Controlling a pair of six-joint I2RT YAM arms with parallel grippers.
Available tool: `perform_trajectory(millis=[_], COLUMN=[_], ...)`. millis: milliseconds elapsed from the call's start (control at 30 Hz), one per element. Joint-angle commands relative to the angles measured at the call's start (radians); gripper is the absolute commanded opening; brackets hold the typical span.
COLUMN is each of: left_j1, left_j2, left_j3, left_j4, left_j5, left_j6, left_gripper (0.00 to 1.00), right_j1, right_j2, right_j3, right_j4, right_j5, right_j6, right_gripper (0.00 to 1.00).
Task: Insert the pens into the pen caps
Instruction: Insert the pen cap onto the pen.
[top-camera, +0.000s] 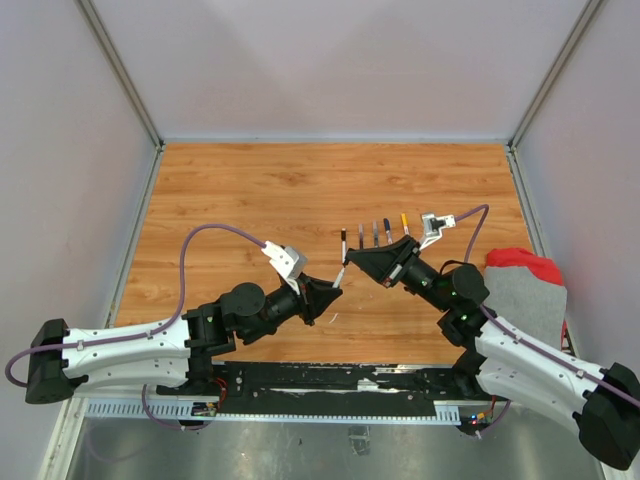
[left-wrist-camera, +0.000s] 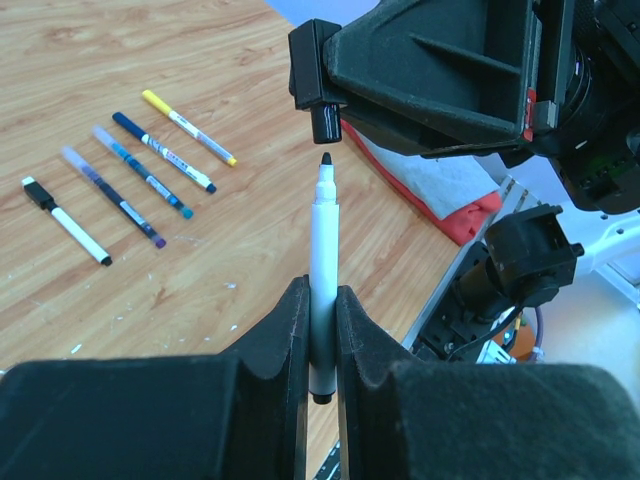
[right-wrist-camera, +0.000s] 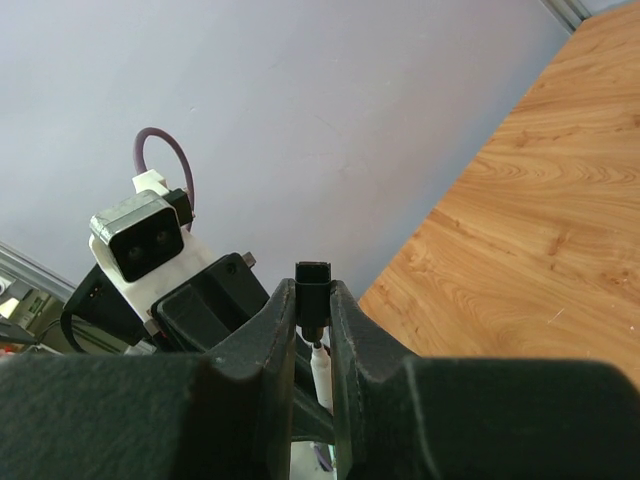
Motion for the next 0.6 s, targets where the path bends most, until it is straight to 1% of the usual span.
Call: perform_trajectory(millis=[0, 567], left_j1=[-0.009, -0.009], left_j2=[-0.009, -0.010], left_j3=[-0.006, 0.005], left_j4=[0.035, 0.029], left_j5=[-0.015, -0.021], left_j6=[0.006, 0.009], left_gripper=[0.01, 0.01], right_j1=[0.018, 0.019], right_j2=[0.003, -0.008], right_j3=[0.002, -0.009], right_j4=[0.020, 0.003], right_j5=[-0.012, -0.028], right_j6=[-0.012, -0.008], right_gripper=[0.01, 0.00])
